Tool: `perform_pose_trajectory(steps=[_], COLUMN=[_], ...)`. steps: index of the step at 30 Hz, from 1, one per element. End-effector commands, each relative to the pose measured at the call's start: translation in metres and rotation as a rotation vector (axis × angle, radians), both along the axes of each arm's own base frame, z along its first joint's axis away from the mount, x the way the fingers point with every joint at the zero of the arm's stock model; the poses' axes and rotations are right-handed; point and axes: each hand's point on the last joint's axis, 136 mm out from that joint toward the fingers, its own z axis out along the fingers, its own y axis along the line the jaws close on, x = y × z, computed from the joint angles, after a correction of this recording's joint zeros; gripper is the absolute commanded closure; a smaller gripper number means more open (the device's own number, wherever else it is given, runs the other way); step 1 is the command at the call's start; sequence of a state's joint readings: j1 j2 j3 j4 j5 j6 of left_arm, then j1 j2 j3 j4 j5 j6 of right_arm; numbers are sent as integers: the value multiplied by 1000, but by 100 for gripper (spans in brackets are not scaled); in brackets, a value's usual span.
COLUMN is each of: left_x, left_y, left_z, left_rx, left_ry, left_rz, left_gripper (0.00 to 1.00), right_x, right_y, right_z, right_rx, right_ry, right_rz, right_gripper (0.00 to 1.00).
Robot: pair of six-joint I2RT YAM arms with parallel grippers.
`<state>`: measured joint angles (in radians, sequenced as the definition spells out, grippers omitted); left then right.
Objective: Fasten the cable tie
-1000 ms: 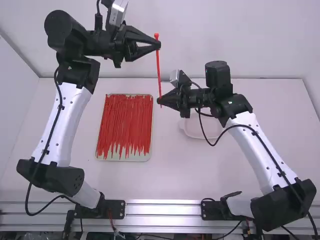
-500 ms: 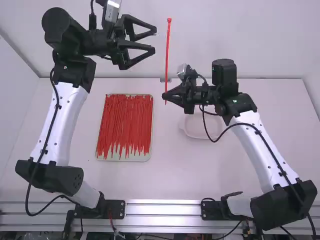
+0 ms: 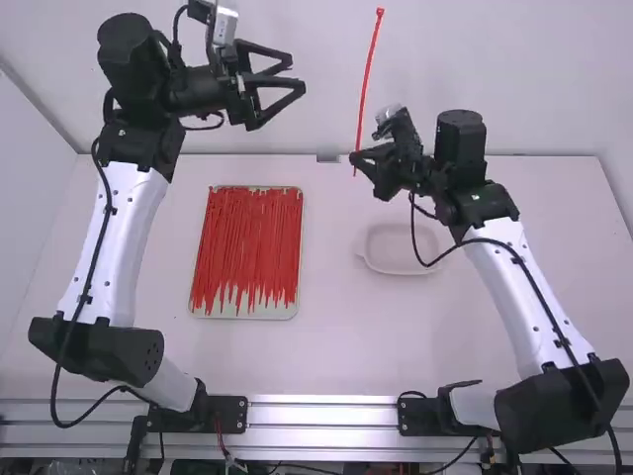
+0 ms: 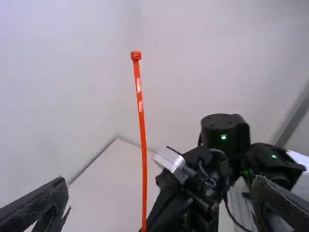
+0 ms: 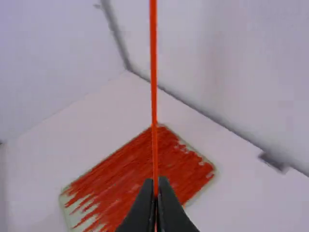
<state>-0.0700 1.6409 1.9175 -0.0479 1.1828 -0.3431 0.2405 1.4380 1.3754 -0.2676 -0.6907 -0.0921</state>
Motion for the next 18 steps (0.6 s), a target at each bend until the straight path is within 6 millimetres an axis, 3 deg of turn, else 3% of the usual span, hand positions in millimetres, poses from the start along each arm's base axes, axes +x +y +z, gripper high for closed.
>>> perform_pose_trajectory(steps=[1,6,15,18], left_x=[5,12,22,29], left_y=[4,6,11,15], left_z=[9,7,4,1], left_rx=[17,20,19,20], left_ry=[-85,-78,-55,-30], left_rz=[67,106,171,212], left_gripper=[1,1,1,1], right_x=[27,56,87,97], right_y=[-24,-51,-81,-103], right_z=[3,-20,-77,-92], right_rx=[-84,-159,-193,-213], right_ry=[-40,-10,143,196], right_rz=[-226,-415,-522,-683], right_gripper=[100,100,100,100])
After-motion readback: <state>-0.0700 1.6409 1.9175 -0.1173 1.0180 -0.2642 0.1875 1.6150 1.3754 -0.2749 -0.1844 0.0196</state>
